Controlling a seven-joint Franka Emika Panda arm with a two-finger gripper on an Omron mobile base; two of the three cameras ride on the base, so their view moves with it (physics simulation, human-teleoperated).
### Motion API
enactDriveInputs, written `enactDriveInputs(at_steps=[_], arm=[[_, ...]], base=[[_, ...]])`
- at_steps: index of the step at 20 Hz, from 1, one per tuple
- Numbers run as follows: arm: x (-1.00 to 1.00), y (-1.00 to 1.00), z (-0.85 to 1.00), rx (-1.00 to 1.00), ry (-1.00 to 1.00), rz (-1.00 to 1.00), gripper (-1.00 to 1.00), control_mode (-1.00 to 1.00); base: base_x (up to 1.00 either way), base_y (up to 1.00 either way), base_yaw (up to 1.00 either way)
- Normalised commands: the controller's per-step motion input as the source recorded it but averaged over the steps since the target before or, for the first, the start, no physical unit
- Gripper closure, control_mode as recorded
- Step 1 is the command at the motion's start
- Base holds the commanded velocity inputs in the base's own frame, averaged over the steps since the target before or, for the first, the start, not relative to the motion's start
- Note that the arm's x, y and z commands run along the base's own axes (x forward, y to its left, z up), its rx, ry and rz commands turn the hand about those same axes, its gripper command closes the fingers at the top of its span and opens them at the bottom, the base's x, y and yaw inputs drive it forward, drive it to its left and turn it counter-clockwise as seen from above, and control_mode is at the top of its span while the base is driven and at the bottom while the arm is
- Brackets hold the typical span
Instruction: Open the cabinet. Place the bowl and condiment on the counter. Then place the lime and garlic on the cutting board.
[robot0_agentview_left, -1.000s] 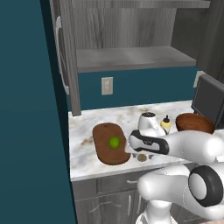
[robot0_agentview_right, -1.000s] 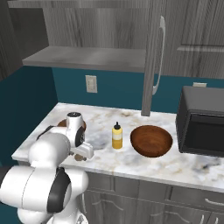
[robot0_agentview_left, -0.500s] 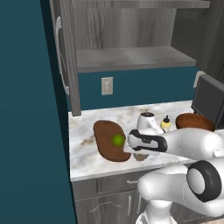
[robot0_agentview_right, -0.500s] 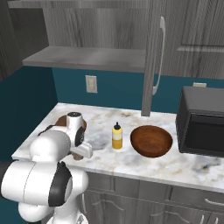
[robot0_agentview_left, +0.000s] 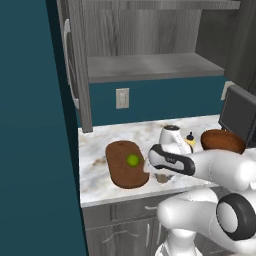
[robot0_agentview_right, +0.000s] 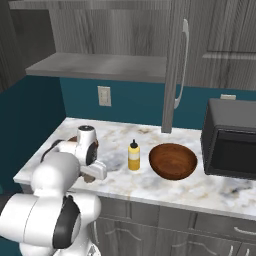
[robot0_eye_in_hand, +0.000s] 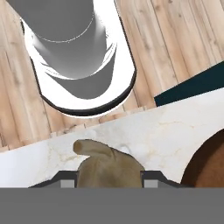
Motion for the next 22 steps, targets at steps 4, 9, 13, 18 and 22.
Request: enactDriveInputs(at_steps=[4,9,13,18,22], arm=[[-0.07,0.00,0.33,-0.02,-0.06,-0.03,1.00,-1.00],[0.00,0.15,0.40,-0.06,-0.05,-0.03,1.00,-1.00],[0.00,0.42,0.27,-0.04,-0.06,0.00,1.00,-1.00],[0.00,0.45,0.10,0.00,-0.03,0.00,1.00,-1.00],[0.16,0.32,0.00,0.00,-0.01,0.00,1.00,-1.00]], base=[[0.00,0.00,0.00],[0.00,0.00,0.00],[0.00,0.00,0.00],[0.00,0.00,0.00],[0.00,0.00,0.00]])
